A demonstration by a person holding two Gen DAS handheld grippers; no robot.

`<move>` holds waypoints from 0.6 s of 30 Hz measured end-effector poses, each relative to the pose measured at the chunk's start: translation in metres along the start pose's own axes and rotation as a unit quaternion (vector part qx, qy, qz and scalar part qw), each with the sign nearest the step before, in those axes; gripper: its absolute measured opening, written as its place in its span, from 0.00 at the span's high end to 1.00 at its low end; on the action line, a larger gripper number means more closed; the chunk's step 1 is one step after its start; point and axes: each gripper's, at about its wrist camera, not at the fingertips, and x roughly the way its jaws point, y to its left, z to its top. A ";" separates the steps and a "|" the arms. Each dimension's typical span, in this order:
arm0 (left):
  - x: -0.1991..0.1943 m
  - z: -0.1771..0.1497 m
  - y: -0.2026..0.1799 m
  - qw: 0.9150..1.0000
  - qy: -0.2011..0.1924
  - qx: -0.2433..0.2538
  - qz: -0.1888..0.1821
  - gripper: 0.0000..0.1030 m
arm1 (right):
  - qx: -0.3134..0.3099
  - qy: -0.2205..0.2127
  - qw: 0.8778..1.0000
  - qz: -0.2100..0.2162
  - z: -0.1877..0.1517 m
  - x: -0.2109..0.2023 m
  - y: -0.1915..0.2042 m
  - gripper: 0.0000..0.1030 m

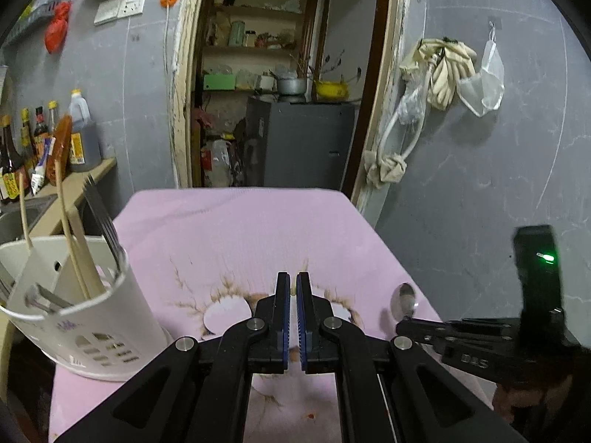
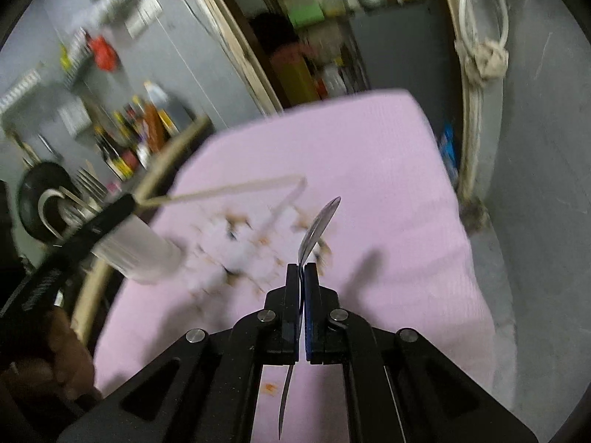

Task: Organize utensils
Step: 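Lift and carry the chopstick and spoon over the white caddy with both grippers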

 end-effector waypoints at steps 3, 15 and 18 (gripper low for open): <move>-0.006 0.007 0.002 1.000 -0.010 -0.002 0.006 0.96 | 0.002 -0.052 0.998 0.019 0.007 -0.012 0.003 0.98; -0.031 0.025 0.014 0.999 -0.033 -0.017 0.015 0.96 | -0.009 -0.185 0.981 0.063 0.031 -0.046 0.029 0.98; -0.040 0.030 0.015 0.999 -0.043 -0.019 0.012 0.96 | -0.015 -0.201 0.977 0.072 0.039 -0.053 0.040 0.98</move>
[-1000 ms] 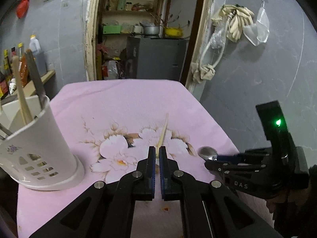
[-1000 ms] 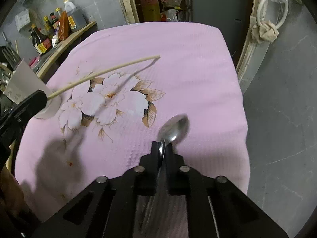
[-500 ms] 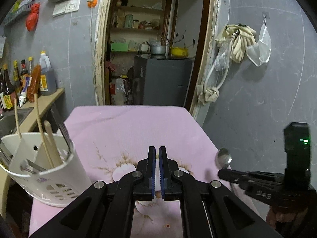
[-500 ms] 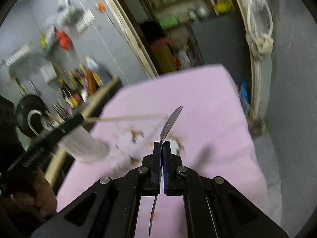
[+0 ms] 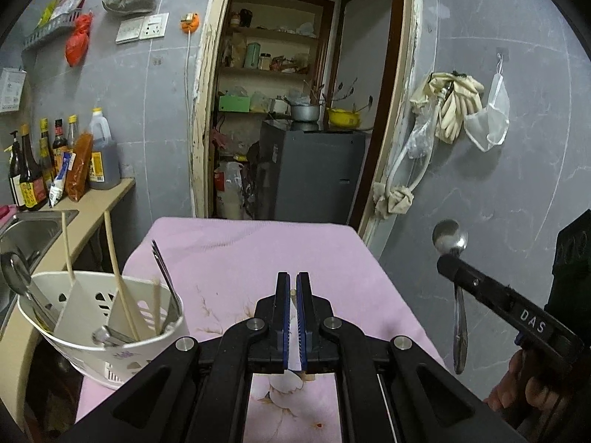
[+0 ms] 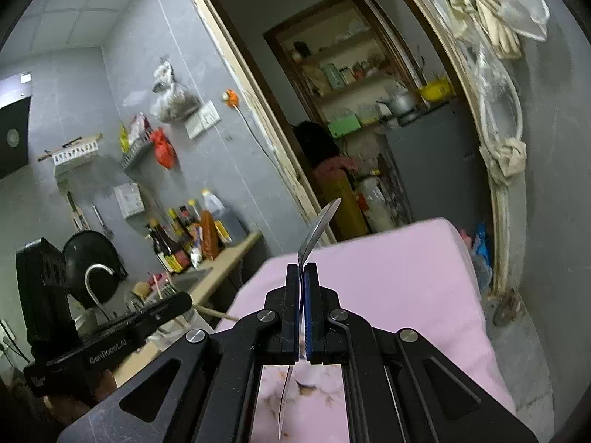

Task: Organize utensils
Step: 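Lift and carry the chopstick and spoon over the white caddy with both grippers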

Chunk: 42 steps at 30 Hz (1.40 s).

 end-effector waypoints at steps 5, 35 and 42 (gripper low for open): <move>-0.014 0.011 0.005 1.000 -0.016 -0.002 0.003 0.96 | -0.007 -0.016 1.000 0.011 0.013 0.002 0.017 0.98; -0.158 0.087 0.141 0.995 -0.081 -0.039 0.032 0.96 | -0.073 -0.045 0.994 0.064 0.040 0.054 0.191 0.98; -0.179 0.094 0.172 0.994 -0.091 -0.042 0.047 0.96 | -0.053 -0.052 0.993 0.090 0.024 0.076 0.212 0.98</move>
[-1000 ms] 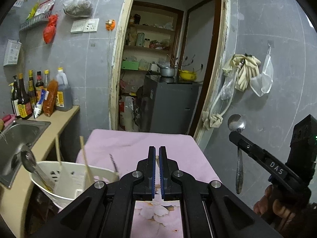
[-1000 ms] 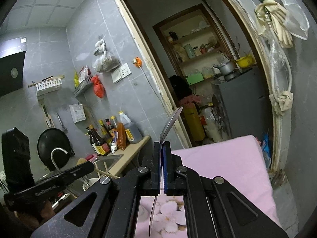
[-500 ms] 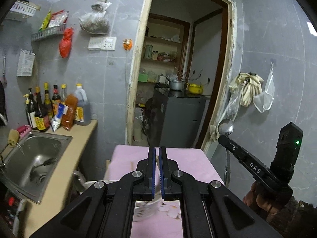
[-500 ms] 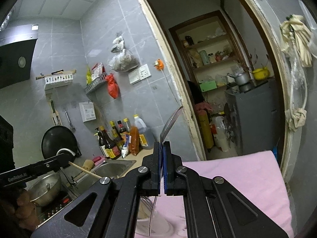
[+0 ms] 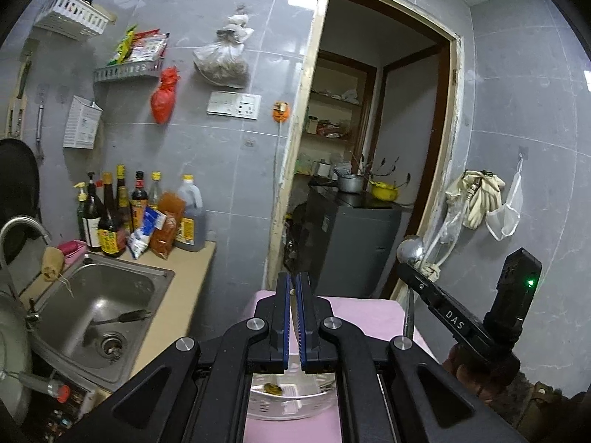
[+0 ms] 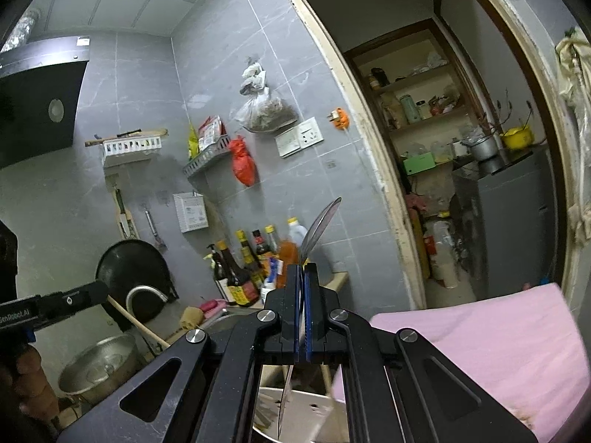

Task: Organize utensils
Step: 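Lift and carry the chopstick and spoon over the white caddy with both grippers, then open both grippers to drop the chopstick and spoon into the caddy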

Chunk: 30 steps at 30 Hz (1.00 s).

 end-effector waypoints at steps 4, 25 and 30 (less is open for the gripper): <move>0.001 -0.002 0.012 1.000 0.006 -0.002 0.015 0.96 | 0.021 -0.021 1.000 -0.009 -0.012 0.010 -0.002 0.98; 0.069 -0.038 0.026 0.995 0.084 -0.022 0.050 0.96 | -0.027 0.028 0.996 -0.080 -0.063 0.051 -0.018 0.98; 0.087 -0.046 0.031 0.993 0.103 -0.043 0.036 0.96 | -0.033 0.045 0.995 -0.088 -0.068 0.053 -0.021 0.98</move>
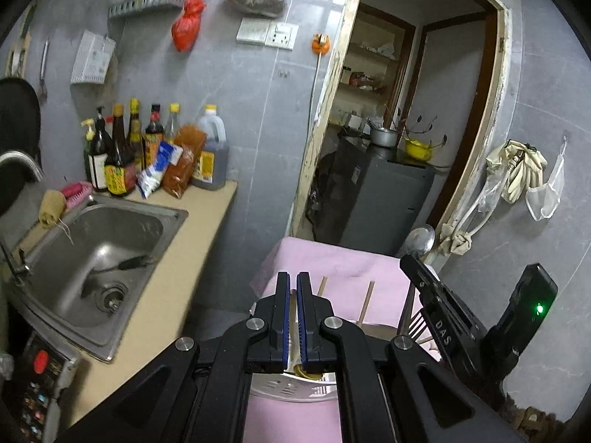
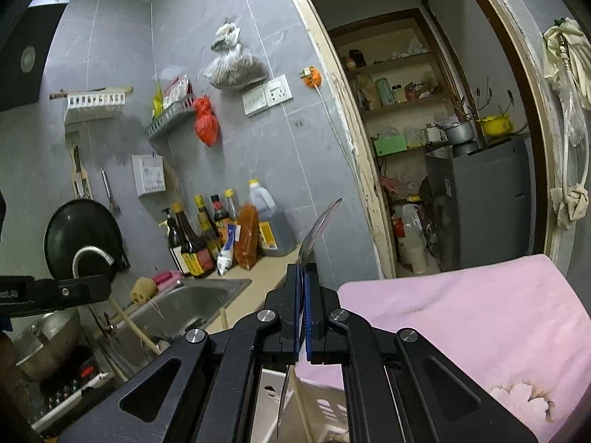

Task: Organize utensils
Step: 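Open both grippers to drop the chopstick and spoon into the caddy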

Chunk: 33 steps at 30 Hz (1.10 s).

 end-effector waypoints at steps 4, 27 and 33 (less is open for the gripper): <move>0.014 -0.005 0.003 1.000 0.016 -0.013 -0.009 0.96 | -0.006 0.016 1.000 -0.002 -0.001 0.000 0.000 0.93; 0.028 -0.022 0.008 0.997 0.045 -0.031 -0.060 0.89 | -0.005 0.025 0.999 -0.032 0.006 -0.050 -0.005 0.66; 0.020 -0.024 0.005 0.997 0.024 -0.026 -0.071 0.59 | -0.014 0.018 0.999 -0.048 0.012 -0.061 -0.004 0.64</move>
